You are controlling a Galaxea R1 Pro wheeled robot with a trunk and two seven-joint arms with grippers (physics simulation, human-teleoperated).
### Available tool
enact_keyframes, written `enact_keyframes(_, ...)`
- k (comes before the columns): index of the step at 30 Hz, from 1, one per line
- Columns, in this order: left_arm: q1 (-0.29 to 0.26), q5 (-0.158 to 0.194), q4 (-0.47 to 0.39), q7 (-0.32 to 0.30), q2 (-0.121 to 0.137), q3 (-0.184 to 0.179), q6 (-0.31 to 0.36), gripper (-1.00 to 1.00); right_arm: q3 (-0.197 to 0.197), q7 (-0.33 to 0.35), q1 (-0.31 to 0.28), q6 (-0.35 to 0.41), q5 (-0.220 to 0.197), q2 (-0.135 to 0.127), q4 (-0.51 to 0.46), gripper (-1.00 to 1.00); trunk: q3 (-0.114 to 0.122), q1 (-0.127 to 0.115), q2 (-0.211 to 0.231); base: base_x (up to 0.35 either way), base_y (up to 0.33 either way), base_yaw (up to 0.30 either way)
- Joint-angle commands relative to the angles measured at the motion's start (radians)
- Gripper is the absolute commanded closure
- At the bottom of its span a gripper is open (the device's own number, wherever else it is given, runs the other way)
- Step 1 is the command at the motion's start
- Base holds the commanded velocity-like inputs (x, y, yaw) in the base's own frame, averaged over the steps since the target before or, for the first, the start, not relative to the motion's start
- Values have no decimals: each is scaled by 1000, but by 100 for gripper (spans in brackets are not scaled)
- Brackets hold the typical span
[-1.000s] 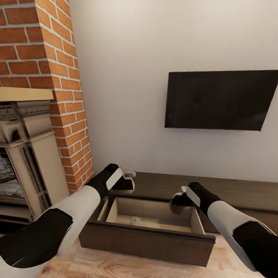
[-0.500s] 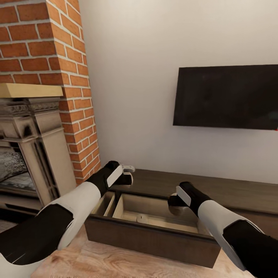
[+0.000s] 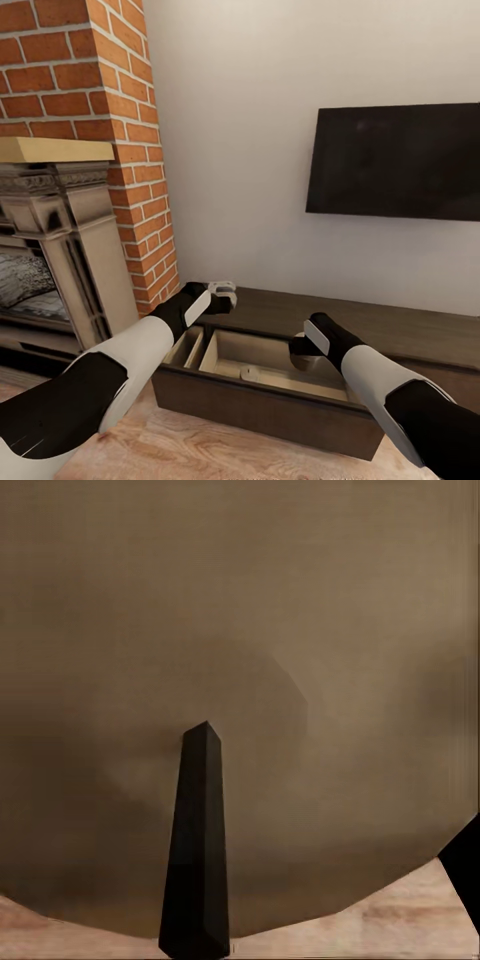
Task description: Place each of the two pumpkins and all three candles from the living room inside a cabinet in the living room (use any cabinet), then make sure every cabinet is closed, and position the cauldron so it is next to a table in the living room.
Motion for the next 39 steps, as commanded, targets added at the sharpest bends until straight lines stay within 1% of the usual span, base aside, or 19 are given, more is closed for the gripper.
enact_keyframes(1,-1,3,-1,-10,0,-3,6,100,2,-8,-1,2,-11,0,-2,100,-2,0,-1,0,0,-183)
enact_keyframes(4,-1,3,-2,-47,0,-5,20,100,-3,-9,-1,3,-12,0,-2,100,-6,0,-1,0,0,-194)
enact_keyframes(5,-1,3,-3,-61,0,-5,36,100,-3,-9,-1,3,-12,0,-2,100,-8,0,-1,0,0,-197)
enact_keyframes(7,-1,3,-7,-89,0,-6,94,100,-4,-9,-1,3,-12,0,-2,100,-10,0,-1,0,0,-192)
enact_keyframes(8,-1,3,-10,-94,0,-6,112,100,-4,-10,-1,3,-12,0,-2,100,-12,0,-1,0,0,-186)
enact_keyframes(9,-1,3,-20,-104,0,-6,165,100,-4,-10,-1,3,-12,0,-2,100,-13,0,-1,0,0,-176)
enact_keyframes(13,-1,4,-35,-108,0,-7,279,100,-4,-11,-1,3,-12,0,-2,100,-19,0,-1,0,0,-153)
enact_keyframes(19,-1,6,-36,-109,0,-5,371,100,-4,-11,-1,3,-12,0,-2,100,-28,0,-1,0,0,-65)
enact_keyframes(22,-1,7,-36,-114,0,-5,386,100,-4,-11,-1,3,-12,0,-2,100,-32,0,-1,0,0,36)
enact_keyframes(27,-1,9,-31,-117,0,-4,392,100,-2,-9,-1,-3,-12,1,-3,100,-35,0,-1,0,0,26)
enact_keyframes(32,-1,8,20,-114,0,-4,389,100,0,-9,-1,-12,-13,6,-5,100,-35,0,-1,0,0,2)
enact_keyframes(35,-1,8,35,-115,0,-3,386,100,-1,-9,-1,-13,-13,6,-5,100,-35,0,-1,0,0,0)
enact_keyframes(38,-1,8,58,-117,0,-2,366,100,-2,-9,-1,-13,-13,6,-5,100,-35,0,-1,0,0,0)
enact_keyframes(39,-1,8,83,-118,0,-2,327,100,-2,-8,-1,-13,-14,6,-5,100,-35,0,-1,0,0,0)
